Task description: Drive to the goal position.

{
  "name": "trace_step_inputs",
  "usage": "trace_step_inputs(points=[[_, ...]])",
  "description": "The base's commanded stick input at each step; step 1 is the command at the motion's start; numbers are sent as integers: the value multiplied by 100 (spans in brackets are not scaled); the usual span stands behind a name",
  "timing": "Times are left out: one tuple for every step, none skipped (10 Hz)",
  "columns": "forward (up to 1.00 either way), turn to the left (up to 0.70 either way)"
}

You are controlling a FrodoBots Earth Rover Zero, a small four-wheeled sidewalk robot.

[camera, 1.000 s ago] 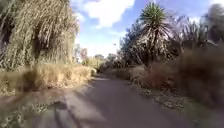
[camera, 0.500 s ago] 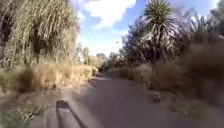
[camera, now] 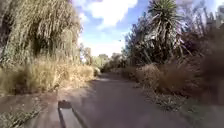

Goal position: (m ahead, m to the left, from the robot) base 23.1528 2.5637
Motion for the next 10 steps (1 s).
trace_step_inputs(points=[[70,0],[70,0],[70,0],[70,0],[70,0],[70,0],[70,0],[70,0],[70,0],[70,0]])
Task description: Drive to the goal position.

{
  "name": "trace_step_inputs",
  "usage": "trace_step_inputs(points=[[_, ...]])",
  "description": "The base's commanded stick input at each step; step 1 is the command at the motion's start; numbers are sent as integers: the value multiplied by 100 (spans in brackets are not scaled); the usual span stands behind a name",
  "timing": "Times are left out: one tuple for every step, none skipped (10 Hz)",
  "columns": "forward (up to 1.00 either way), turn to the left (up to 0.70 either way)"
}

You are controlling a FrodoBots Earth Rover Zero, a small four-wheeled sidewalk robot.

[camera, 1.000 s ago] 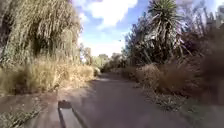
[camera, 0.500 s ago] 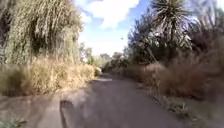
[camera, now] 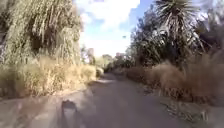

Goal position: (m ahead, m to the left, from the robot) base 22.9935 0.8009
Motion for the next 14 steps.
trace_step_inputs(points=[[70,0],[70,0],[70,0],[70,0],[70,0],[70,0],[70,0],[70,0],[70,0],[70,0],[70,0],[70,0],[70,0],[70,0]])
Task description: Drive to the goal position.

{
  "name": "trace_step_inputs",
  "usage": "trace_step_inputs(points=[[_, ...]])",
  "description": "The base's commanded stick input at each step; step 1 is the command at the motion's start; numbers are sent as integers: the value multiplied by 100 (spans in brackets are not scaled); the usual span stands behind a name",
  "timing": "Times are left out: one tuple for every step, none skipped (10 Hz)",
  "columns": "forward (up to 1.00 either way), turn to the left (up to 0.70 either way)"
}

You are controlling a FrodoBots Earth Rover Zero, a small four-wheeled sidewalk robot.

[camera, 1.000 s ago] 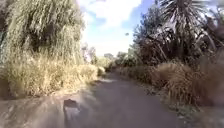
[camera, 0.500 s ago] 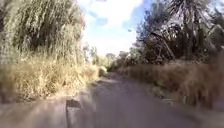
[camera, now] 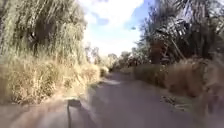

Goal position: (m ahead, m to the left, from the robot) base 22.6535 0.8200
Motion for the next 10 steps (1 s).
trace_step_inputs(points=[[70,0],[70,0],[70,0],[70,0],[70,0],[70,0],[70,0],[70,0],[70,0],[70,0]])
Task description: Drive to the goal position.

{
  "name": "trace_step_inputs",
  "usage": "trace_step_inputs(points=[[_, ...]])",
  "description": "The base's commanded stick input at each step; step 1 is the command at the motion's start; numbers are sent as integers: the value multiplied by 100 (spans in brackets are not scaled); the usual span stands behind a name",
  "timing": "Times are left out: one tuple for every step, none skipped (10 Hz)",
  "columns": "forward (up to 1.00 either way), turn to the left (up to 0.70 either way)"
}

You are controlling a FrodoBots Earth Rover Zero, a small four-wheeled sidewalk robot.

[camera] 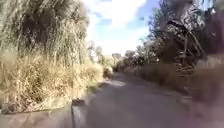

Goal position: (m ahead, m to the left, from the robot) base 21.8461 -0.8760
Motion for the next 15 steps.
trace_step_inputs(points=[[70,0],[70,0],[70,0],[70,0],[70,0],[70,0],[70,-35],[70,-35],[70,-35],[70,-35],[70,-35],[70,-35],[70,-35],[70,-35],[70,-35]])
